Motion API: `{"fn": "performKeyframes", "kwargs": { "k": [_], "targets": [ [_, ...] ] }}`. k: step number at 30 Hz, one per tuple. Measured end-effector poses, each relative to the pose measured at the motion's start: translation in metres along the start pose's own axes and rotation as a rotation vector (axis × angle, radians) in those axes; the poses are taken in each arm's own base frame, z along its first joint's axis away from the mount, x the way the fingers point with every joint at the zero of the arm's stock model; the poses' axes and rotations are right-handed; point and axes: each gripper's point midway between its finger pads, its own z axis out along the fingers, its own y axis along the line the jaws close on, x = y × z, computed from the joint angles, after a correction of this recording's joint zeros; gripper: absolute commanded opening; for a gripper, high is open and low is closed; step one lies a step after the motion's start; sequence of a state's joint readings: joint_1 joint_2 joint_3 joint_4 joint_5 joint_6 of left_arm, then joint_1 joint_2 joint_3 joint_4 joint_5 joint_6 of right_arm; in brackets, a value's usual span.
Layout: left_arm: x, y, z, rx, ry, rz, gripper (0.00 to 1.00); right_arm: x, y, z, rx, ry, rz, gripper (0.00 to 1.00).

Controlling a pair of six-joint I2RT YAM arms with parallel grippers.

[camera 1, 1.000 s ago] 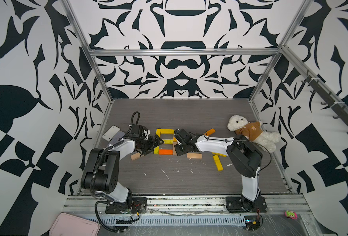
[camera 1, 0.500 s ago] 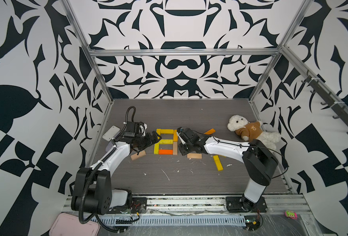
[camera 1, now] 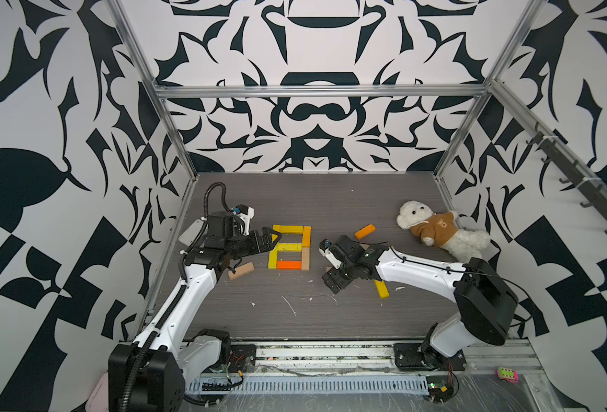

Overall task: Assemble the number 8 with building blocks
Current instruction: Move the building block to the center of the board.

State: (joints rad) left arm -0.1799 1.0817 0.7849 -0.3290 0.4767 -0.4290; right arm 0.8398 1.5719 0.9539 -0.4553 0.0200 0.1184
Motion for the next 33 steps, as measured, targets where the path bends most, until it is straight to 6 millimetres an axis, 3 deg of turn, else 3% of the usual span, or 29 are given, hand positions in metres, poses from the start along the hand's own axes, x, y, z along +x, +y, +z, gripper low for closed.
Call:
{"fn": "performKeyframes", "kwargs": {
  "k": [8, 16, 21, 33],
  "targets": [
    [0.002, -0.003, 0.001, 0.025, 0.008, 0.002, 0.99, 0.008, -0.018, 0.003, 0.012, 0.044, 0.010, 0.97],
    [0.006, -0.003, 0.002, 0.037, 0.019, -0.011, 0.99, 0.014, -0.025, 0.024, 0.024, 0.124, 0.025, 0.91],
    [0.006, -0.004, 0.002, 0.041, 0.020, -0.019, 0.99, 0.015, -0.025, 0.034, 0.027, 0.146, 0.038, 0.79],
    [0.008, -0.004, 0.003, 0.046, 0.023, -0.037, 0.99, -0.010, -0.031, 0.045, 0.036, 0.092, 0.171, 0.30]
  ]
}}
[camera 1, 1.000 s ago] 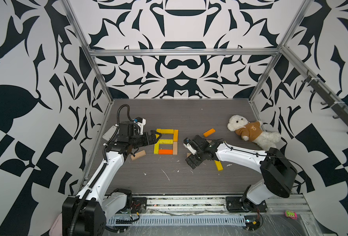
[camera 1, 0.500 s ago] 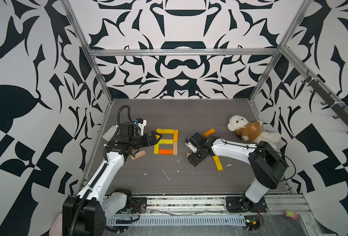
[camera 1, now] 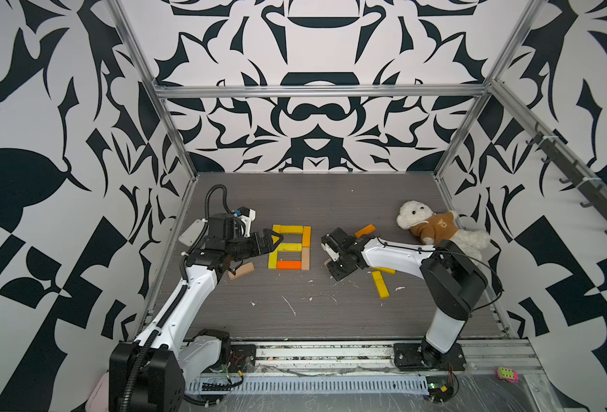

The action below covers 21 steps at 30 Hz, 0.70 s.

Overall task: Assemble the number 8 with building blocks
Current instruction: Move the building block to the center of the board.

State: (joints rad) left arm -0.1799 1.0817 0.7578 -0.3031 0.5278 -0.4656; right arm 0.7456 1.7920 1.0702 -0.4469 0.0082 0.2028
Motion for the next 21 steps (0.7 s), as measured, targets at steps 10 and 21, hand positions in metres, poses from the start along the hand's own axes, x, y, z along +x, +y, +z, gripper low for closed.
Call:
{"fn": "performKeyframes", "kwargs": {
  "k": [10, 21],
  "targets": [
    [0.008, 0.004, 0.004, 0.008, 0.018, -0.025, 0.99, -0.052, -0.016, 0.012, 0.028, -0.068, 0.256, 0.16],
    [0.008, 0.012, 0.003, -0.036, 0.005, -0.072, 0.99, -0.093, -0.026, 0.022, 0.085, -0.142, 0.497, 0.17]
  ]
}}
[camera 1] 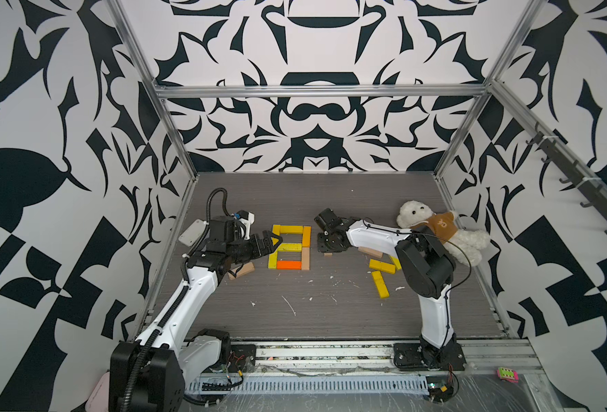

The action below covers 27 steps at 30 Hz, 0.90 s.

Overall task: Assemble the number 8 with building blocks
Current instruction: Move the building block to the center of the board.

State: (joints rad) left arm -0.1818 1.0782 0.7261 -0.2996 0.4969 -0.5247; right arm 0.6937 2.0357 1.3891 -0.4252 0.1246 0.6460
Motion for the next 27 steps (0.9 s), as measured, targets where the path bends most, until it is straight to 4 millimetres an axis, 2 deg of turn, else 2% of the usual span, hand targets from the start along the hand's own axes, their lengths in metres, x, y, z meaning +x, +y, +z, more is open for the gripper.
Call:
{"fn": "performKeyframes", "kwargs": {
  "k": [11, 15, 21, 25, 27],
  "targets": [
    [0.006, 0.011, 0.002, -0.037, 0.010, -0.057, 0.99, -0.017, -0.002, 0.006, 0.047, -0.046, 0.097, 0.26],
    [0.008, 0.015, 0.002, -0.060, 0.010, -0.085, 0.99, -0.020, -0.002, 0.007, 0.050, -0.054, 0.110, 0.40],
    [0.015, 0.034, -0.005, -0.171, 0.005, -0.155, 0.99, -0.021, 0.001, 0.007, 0.033, -0.069, 0.104, 0.53],
    [0.021, 0.046, -0.013, -0.245, -0.008, -0.211, 0.99, -0.019, 0.005, 0.000, -0.013, -0.075, 0.086, 0.60],
    [0.025, 0.053, -0.018, -0.285, -0.017, -0.241, 0.99, -0.018, 0.009, -0.010, -0.045, -0.088, 0.065, 0.63]
  ]
}}
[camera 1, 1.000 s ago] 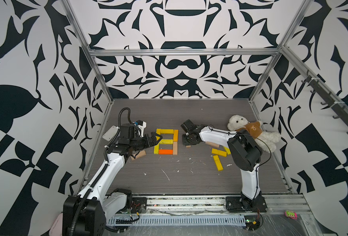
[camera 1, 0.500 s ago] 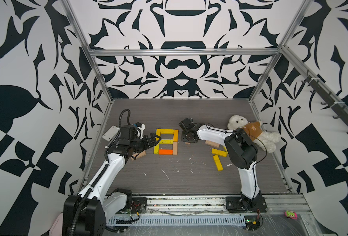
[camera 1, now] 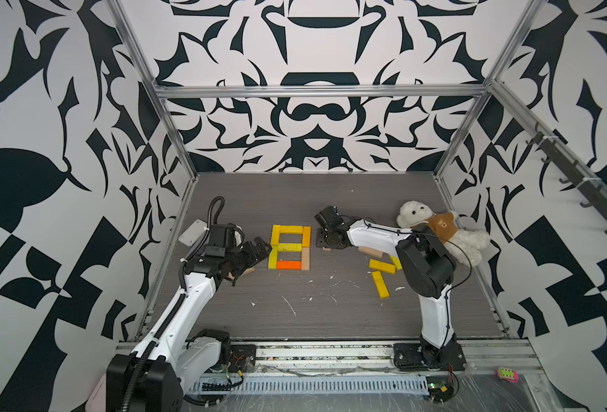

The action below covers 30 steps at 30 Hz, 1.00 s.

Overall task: Assemble the number 8 with building blocks
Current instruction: Move the building block to the center of the board.

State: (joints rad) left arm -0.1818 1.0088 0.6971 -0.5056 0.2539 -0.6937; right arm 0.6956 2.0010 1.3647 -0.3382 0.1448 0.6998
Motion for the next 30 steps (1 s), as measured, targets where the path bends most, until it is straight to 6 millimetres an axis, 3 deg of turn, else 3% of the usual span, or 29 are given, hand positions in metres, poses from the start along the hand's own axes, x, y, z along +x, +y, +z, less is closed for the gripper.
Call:
{"fn": "performKeyframes", "kwargs": {
  "k": [5, 12, 17, 23, 30],
  "targets": [
    [0.008, 0.026, -0.002, -0.117, -0.006, -0.095, 1.00, 0.001, 0.017, -0.038, -0.096, -0.065, -0.083, 0.67],
    [0.018, 0.063, 0.005, -0.299, 0.024, -0.228, 0.99, 0.021, 0.038, -0.093, -0.237, -0.143, -0.200, 0.67],
    [0.023, 0.079, 0.023, -0.379, 0.069, -0.284, 0.99, 0.037, 0.032, -0.112, -0.281, -0.154, -0.255, 0.67],
    [0.021, 0.095, 0.047, -0.442, 0.108, -0.347, 0.95, 0.043, 0.028, -0.132, -0.311, -0.184, -0.305, 0.68],
    [0.004, 0.103, 0.058, -0.476, 0.076, -0.361, 0.93, 0.048, 0.021, -0.134, -0.304, -0.190, -0.326, 0.68]
  ]
}}
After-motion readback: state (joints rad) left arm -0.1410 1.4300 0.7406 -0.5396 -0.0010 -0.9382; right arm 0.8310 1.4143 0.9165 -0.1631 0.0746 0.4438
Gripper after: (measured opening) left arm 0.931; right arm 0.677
